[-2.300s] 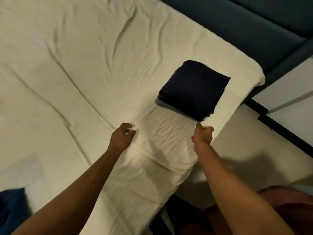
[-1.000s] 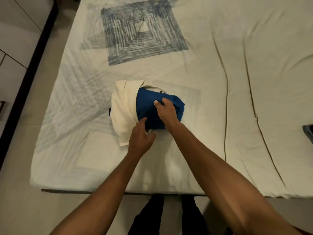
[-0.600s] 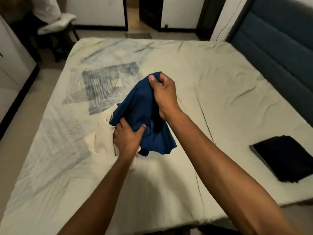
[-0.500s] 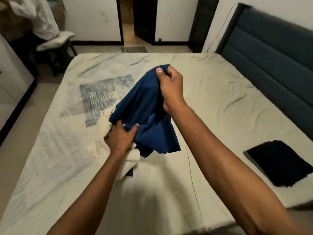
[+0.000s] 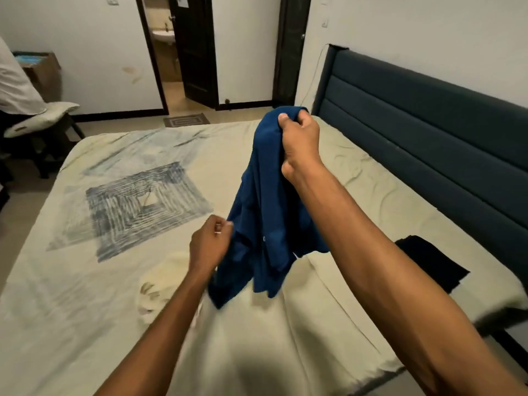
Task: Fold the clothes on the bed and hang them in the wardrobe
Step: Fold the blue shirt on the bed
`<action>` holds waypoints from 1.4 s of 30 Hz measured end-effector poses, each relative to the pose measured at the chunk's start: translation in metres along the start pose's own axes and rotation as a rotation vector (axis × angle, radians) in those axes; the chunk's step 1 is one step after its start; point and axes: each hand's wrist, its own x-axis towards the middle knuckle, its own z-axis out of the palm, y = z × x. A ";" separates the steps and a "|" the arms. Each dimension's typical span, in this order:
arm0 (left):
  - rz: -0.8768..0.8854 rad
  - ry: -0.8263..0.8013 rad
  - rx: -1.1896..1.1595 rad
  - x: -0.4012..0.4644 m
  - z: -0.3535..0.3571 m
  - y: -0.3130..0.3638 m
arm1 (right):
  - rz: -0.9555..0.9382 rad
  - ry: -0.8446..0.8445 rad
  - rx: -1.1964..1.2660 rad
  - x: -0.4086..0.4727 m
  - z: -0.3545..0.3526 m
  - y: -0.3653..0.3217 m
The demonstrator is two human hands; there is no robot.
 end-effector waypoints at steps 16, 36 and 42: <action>0.641 0.254 -0.280 -0.010 0.077 0.281 | -0.336 0.261 -0.451 0.040 -0.208 -0.065; 0.875 0.229 -0.092 0.068 0.054 0.319 | 0.072 0.075 -1.282 0.035 -0.321 0.062; 0.610 0.262 0.115 0.137 0.051 0.218 | 0.177 0.306 -1.392 0.031 -0.352 0.073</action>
